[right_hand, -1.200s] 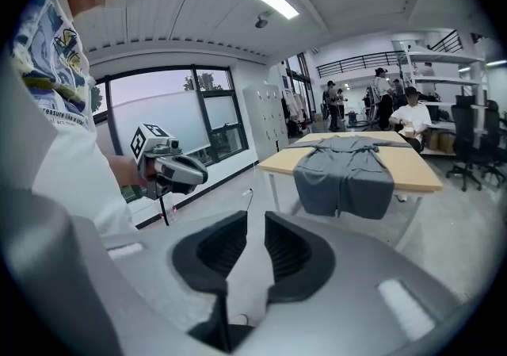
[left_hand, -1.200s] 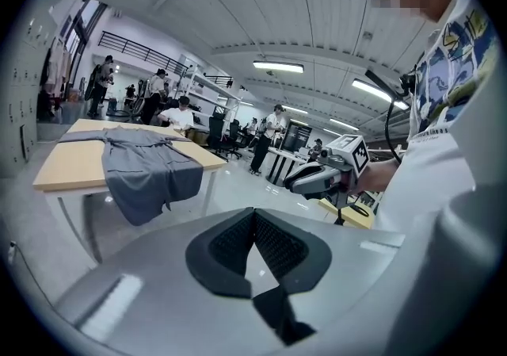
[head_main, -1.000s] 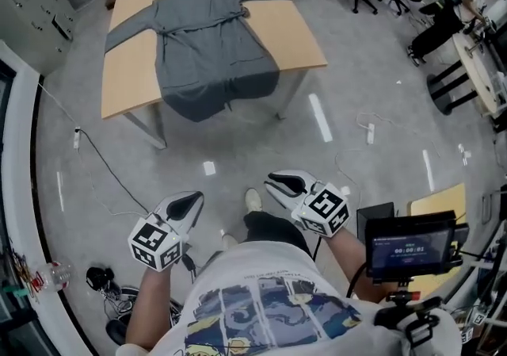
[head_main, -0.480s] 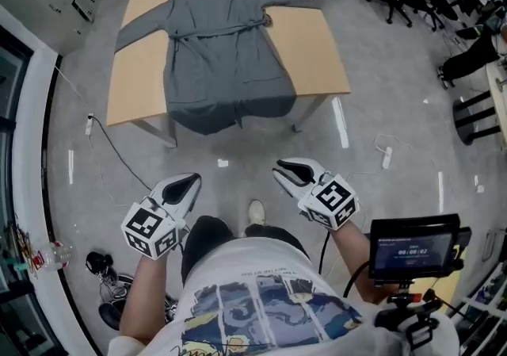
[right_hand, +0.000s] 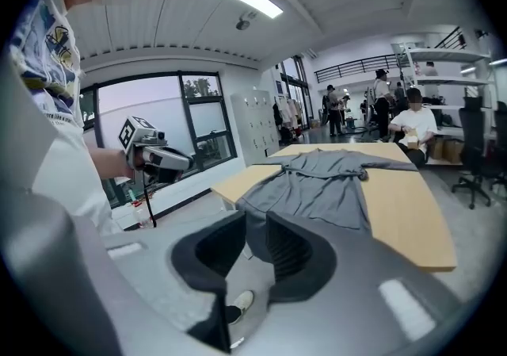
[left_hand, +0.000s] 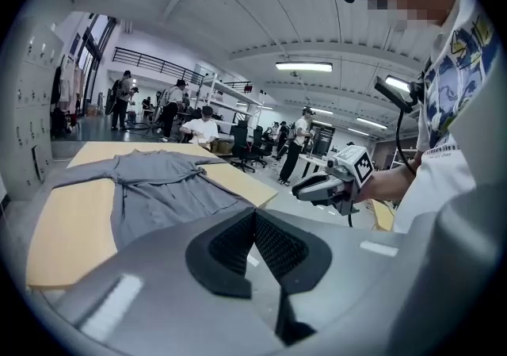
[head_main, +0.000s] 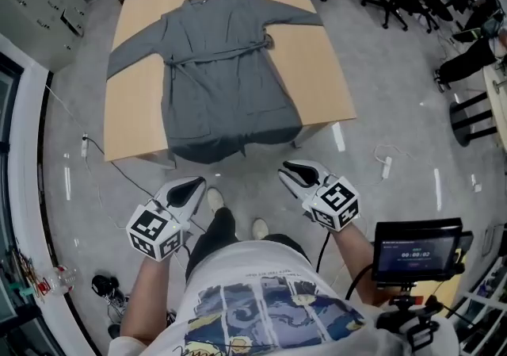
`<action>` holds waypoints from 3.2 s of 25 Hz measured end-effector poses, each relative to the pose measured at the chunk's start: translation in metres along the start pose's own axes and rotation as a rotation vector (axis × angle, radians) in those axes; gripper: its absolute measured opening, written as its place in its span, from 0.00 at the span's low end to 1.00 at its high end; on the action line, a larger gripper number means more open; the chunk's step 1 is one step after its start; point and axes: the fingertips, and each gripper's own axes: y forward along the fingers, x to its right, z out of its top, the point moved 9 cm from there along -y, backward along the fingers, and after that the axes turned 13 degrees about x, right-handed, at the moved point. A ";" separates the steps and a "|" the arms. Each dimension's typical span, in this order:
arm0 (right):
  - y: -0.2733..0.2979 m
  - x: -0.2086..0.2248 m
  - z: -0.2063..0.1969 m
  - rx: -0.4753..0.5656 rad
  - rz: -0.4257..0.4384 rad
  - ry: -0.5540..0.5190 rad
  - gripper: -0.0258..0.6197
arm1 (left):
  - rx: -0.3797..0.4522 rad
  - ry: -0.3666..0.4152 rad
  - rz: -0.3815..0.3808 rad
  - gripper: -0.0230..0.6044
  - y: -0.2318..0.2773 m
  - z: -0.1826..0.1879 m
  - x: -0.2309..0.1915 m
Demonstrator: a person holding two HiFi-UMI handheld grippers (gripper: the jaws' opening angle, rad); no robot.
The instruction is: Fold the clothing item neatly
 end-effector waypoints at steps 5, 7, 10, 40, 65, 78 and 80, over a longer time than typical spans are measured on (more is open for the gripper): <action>0.035 0.030 0.019 -0.004 -0.098 0.023 0.14 | 0.010 0.000 -0.068 0.04 0.023 0.020 -0.055; 0.048 0.042 0.025 -0.003 -0.147 0.042 0.14 | 0.012 -0.004 -0.090 0.04 0.028 0.027 -0.075; 0.068 0.058 0.032 -0.004 -0.212 0.052 0.15 | 0.003 -0.004 -0.121 0.04 0.030 0.031 -0.104; 0.170 0.502 0.056 -0.094 -0.483 0.147 0.23 | -0.109 -0.082 0.022 0.04 0.213 0.086 -0.210; 0.195 0.693 0.003 -0.088 -0.527 0.494 0.25 | -0.212 -0.170 0.079 0.04 0.261 0.072 -0.209; 0.196 0.693 0.014 -0.106 -0.589 0.412 0.09 | -0.195 -0.190 0.107 0.04 0.255 0.068 -0.214; 0.196 0.687 0.023 -0.097 -0.610 0.367 0.09 | -0.187 -0.192 0.111 0.04 0.251 0.068 -0.214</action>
